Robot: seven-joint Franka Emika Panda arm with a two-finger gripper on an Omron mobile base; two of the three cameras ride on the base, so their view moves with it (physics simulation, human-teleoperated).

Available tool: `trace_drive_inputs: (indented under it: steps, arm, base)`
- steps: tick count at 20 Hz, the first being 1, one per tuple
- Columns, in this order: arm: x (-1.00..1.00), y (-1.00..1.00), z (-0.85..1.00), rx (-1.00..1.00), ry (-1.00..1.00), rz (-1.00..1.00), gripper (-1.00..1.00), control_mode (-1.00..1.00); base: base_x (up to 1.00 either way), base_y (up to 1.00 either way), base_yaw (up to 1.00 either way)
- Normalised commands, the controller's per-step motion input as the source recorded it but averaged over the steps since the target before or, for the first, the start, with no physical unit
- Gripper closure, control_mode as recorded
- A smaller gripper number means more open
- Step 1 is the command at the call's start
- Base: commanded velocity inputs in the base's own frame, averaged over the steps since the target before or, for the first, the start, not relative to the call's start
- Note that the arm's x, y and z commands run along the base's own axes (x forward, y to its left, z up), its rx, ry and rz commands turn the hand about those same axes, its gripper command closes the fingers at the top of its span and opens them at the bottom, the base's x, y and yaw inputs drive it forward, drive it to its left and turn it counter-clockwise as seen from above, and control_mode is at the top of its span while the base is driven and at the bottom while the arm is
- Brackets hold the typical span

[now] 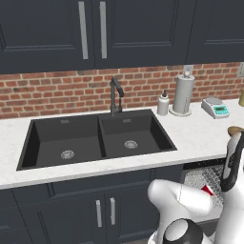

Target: Pick up the cup and bowl from the counter, place them in the dishwasher, and close the dishwasher door.

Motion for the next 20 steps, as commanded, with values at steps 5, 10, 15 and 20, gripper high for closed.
trace_drive_inputs:
  steps: [5, 10, 15, 20]
  arm:
    - [0.2, 0.0, 0.0, -0.18, 0.01, 0.01, -1.0, -1.0]
    - [0.37, 0.0, 0.0, -0.15, 0.06, 0.0, -1.0, -1.0]
    - [0.49, -0.09, 0.0, -0.04, 0.31, 0.0, -1.0, -1.0]
    - [0.14, -0.42, 0.0, 0.03, 0.24, 0.0, -1.0, -1.0]
  base:
    - [0.0, 0.0, 0.0]
    - [0.0, 0.0, 0.0]
    - [0.0, 0.0, 0.0]
    - [0.0, 0.0, 0.0]
